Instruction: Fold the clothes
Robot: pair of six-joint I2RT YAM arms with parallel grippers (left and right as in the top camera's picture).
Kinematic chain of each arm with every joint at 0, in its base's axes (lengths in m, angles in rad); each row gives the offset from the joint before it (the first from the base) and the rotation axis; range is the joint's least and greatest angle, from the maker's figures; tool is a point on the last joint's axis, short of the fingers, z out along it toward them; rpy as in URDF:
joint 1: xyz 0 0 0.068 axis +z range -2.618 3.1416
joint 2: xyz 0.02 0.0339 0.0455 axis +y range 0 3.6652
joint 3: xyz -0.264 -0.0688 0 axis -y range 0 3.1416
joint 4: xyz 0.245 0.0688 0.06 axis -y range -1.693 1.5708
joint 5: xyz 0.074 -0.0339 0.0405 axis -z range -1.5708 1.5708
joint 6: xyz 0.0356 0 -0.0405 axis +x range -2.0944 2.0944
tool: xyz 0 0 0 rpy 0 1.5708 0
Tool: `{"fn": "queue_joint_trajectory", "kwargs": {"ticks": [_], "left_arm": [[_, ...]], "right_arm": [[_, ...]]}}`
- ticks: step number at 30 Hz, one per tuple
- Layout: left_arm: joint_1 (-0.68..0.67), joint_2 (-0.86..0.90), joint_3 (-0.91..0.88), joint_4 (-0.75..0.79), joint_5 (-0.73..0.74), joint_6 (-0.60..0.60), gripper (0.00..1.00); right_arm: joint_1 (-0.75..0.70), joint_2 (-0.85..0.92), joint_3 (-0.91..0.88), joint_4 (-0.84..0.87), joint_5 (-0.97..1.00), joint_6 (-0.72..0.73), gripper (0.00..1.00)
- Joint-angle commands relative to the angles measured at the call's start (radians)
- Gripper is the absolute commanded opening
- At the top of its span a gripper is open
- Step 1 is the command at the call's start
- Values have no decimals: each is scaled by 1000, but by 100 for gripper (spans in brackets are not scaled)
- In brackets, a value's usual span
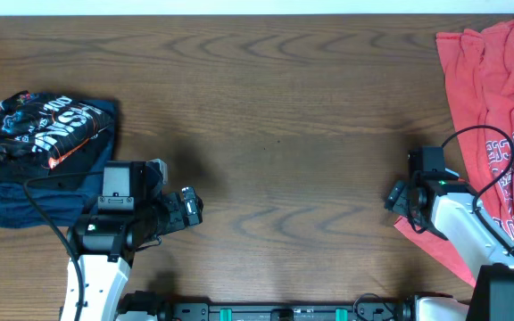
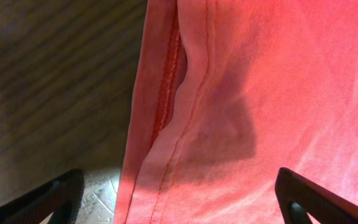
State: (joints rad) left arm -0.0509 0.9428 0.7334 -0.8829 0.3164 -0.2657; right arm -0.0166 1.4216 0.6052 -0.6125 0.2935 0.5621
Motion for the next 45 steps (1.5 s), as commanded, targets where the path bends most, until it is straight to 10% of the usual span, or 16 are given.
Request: {"fn": "queue_joint_trajectory", "kwargs": {"ticks": [1, 5, 14, 27, 37, 40, 42, 45], "left_arm": [[-3, 1, 20, -2, 12, 2, 98], [-3, 1, 20, -2, 12, 2, 98], [-3, 1, 20, 2, 12, 2, 98], [-3, 1, 20, 36, 12, 2, 98], [-3, 2, 20, 93, 12, 2, 98], [-3, 2, 20, 106, 12, 2, 98], [-3, 2, 20, 114, 12, 2, 98], [-3, 2, 19, 126, 12, 1, 98]], "right_arm": [[-10, 32, -52, -1, 21, 29, 81], [-11, 32, -52, -4, 22, 29, 46], [-33, 31, -49, -4, 18, 28, 1], [105, 31, 111, 135, -620, -397, 1], [420, 32, 126, 948, -728, -235, 1], [476, 32, 145, 1004, -667, -237, 33], [483, 32, 151, 974, -622, -238, 91], [454, 31, 151, 919, -508, -256, 99]]}}
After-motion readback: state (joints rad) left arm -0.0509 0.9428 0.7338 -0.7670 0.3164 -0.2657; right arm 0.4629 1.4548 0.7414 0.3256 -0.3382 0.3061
